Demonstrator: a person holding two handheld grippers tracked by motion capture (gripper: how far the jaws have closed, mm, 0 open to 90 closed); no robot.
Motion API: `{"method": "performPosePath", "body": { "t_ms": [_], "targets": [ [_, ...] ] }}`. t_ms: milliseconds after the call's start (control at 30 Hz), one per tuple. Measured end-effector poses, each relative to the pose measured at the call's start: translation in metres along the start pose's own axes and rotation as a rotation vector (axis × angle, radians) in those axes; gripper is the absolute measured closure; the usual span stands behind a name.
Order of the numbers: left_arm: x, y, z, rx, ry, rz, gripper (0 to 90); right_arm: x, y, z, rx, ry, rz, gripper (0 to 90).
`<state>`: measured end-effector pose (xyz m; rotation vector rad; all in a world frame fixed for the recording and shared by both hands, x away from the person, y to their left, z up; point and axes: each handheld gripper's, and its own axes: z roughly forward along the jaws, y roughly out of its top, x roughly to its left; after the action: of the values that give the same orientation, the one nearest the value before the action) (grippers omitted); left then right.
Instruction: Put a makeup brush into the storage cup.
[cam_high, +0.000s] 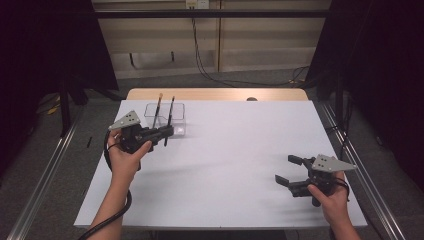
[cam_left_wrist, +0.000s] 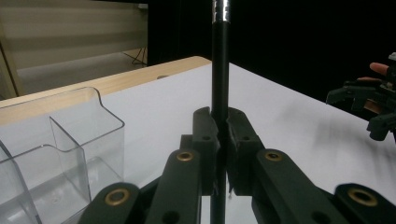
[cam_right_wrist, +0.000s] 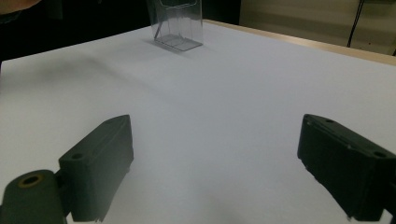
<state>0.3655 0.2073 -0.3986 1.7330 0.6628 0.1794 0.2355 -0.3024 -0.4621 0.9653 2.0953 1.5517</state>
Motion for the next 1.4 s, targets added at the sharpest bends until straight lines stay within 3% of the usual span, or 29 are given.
{"method": "performPosePath", "body": {
  "t_ms": [833,1000,1400],
  "targets": [
    [0.024,0.014,0.005,-0.051,0.087,-0.048,83.9,0.002,-0.001,0.001,0.005,0.02,0.0,10.2],
    [0.028,0.016,0.007,-0.054,0.126,-0.047,83.9,0.002,-0.001,0.002,0.007,0.021,-0.003,10.2],
    [0.039,0.021,0.014,-0.068,0.166,-0.049,83.8,0.001,-0.002,0.001,0.011,0.022,-0.003,10.3]
  ]
}}
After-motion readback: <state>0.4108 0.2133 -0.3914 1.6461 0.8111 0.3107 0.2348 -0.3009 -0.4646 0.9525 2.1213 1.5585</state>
